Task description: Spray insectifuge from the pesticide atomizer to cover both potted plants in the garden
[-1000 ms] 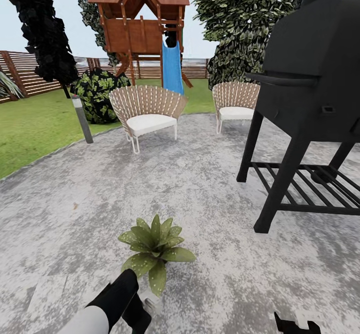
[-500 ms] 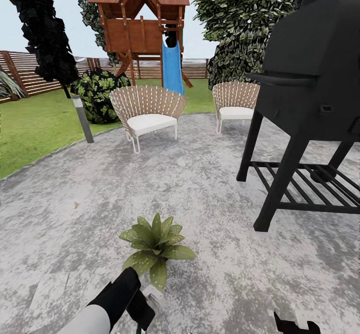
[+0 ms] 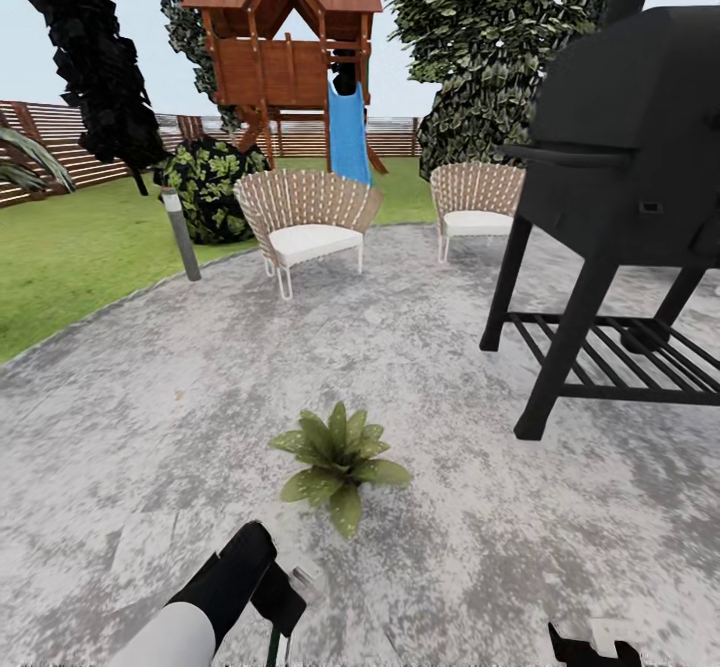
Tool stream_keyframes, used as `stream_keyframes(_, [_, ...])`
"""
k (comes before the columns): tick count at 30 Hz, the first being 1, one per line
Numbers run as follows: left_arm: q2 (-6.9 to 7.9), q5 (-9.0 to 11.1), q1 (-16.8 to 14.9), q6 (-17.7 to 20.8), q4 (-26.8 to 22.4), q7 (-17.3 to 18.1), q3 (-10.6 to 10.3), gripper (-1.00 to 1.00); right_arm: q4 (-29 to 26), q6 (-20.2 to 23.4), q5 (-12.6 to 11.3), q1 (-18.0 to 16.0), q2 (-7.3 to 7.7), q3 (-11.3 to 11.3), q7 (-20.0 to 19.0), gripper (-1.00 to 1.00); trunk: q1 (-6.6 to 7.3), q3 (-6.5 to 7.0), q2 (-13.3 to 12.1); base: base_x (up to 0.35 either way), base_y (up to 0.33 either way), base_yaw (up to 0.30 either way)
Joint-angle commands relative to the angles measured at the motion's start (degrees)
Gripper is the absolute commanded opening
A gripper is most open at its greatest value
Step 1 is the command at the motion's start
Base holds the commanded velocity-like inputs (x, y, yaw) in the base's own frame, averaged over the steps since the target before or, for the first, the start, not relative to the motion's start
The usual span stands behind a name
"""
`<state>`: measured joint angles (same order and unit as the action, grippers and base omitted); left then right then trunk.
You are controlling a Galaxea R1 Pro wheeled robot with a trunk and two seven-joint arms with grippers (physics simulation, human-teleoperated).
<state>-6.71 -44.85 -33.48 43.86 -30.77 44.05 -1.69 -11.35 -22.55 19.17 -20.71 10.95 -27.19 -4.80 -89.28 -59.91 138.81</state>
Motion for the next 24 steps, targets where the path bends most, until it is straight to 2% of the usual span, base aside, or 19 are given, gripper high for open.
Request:
stream_keyframes(1, [0.01,-0.5,0.0,0.1,-0.2,0.5,-0.1,-1.0,0.0,-0.2,0.3,0.0,-0.02,-0.5,-0.4,1.0,0.02,-0.05,0.0,-0.068,0.284,-0.005])
stream_keyframes(7, [0.04,-0.5,0.0,0.2,-1.7,0.5,-0.1,-1.0,0.1,-0.2,0.3,0.0,-0.02,-0.5,-0.4,1.0,0.02,-0.05,0.0,-0.04,0.294,-0.201])
stream_keyframes(17, [0.02,-0.5,0.0,0.2,-2.8,0.5,0.1,-1.0,0.1,-0.2,0.3,0.0,-0.05,-0.5,-0.4,1.0,0.02,-0.05,0.0,-0.214,0.246,-0.286])
stream_keyframes(24, [-0.04,-0.5,0.0,0.1,-2.8,0.5,1.2,-1.0,0.1,-0.2,0.3,0.0,-0.36,-0.5,-0.5,1.0,0.02,-0.05,0.0,-0.049,0.291,-0.054])
